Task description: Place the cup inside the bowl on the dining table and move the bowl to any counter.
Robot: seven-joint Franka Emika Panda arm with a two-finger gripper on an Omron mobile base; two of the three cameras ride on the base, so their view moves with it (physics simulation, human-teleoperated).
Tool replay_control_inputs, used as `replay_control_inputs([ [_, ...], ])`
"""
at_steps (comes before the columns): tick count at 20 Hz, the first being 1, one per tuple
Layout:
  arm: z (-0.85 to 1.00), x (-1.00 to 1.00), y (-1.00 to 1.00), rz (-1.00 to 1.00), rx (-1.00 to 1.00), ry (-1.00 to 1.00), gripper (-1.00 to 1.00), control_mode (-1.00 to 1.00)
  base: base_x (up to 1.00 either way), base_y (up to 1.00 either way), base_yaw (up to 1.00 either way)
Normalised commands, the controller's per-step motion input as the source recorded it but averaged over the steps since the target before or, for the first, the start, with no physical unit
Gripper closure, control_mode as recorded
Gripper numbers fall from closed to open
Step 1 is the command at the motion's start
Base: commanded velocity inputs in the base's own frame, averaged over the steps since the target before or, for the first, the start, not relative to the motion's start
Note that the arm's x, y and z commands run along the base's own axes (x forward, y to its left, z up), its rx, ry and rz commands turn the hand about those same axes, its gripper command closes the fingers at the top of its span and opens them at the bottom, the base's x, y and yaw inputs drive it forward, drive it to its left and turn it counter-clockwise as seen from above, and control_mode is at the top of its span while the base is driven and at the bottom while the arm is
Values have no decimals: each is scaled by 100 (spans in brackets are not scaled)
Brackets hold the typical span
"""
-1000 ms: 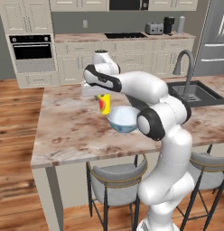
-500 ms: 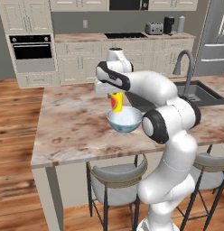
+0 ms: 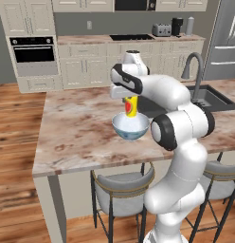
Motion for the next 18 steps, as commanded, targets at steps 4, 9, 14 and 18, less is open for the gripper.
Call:
replay_control_inputs([
  [4, 0, 3, -6, 10, 0, 0, 100, -100, 0, 0, 0],
  [9, -2, 0, 0, 6, 0, 0, 100, -100, 0, 0, 0],
  [14, -16, 0, 0, 5, 0, 0, 100, -100, 0, 0, 0],
  [18, -26, 0, 0, 4, 0, 0, 100, -100, 0, 0, 0],
])
